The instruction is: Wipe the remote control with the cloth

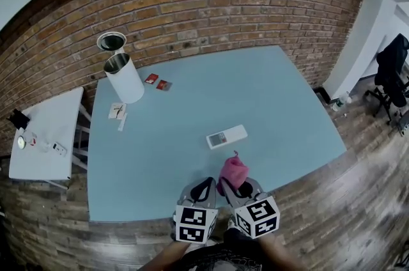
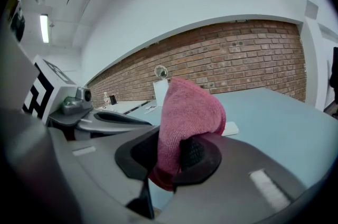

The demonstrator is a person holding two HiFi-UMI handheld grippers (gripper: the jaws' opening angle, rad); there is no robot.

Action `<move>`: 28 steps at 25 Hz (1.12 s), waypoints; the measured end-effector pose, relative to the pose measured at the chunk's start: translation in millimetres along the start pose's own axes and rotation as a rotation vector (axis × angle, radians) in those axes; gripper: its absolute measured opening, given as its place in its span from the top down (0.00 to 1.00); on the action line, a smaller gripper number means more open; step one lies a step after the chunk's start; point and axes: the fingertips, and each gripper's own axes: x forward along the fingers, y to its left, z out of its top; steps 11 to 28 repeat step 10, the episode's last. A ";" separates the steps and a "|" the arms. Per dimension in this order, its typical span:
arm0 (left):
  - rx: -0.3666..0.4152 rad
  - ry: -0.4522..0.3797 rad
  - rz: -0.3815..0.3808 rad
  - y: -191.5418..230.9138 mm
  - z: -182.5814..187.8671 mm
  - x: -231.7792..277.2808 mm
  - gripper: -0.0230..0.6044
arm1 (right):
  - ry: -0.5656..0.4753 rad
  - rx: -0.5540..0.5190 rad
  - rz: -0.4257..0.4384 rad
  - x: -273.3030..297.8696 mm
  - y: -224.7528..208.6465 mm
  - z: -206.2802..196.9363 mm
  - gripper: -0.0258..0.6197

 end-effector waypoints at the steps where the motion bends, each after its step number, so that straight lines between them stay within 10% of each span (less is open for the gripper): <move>1: 0.004 -0.002 0.002 -0.1 -0.2 -1.9 0.97 | -0.003 0.000 -0.002 -1.0 1.3 0.3 0.86; 28: 0.001 0.002 0.014 -0.2 -4.4 -13.4 0.97 | -0.007 -0.006 0.007 -6.4 13.3 0.8 0.86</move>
